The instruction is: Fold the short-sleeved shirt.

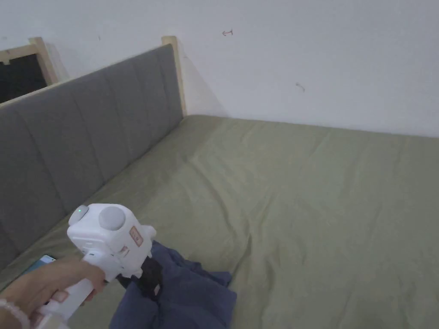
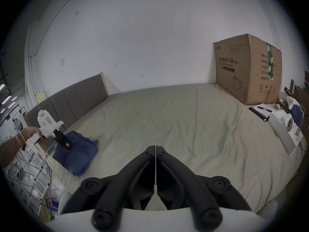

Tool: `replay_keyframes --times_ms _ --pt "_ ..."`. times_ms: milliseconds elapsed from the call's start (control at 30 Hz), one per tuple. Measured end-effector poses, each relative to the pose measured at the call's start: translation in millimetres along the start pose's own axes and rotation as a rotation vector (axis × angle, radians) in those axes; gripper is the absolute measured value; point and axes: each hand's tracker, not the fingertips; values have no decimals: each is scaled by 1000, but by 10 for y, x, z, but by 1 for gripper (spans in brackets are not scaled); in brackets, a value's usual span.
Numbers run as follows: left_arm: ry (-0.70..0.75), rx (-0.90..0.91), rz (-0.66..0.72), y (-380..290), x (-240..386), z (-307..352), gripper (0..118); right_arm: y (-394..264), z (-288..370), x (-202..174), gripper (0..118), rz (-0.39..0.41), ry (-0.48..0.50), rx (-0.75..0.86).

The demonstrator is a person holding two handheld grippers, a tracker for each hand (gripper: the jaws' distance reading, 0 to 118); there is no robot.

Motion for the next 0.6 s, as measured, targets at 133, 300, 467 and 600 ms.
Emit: replay_keyframes --times_ms 133,300,467,600 --pt "306 -98 -66 174 -261 -79 19 -89 -132 -82 2 -6 -2 -71" --pt "487 -42 -40 289 -541 -153 25 -120 -268 -260 2 -68 58 -122" --pt "609 -42 -106 158 -569 -194 102 -109 -307 -409 2 18 69 -141" --pt "557 66 143 78 -713 57 102 -114 -338 -427 2 -82 116 -169"
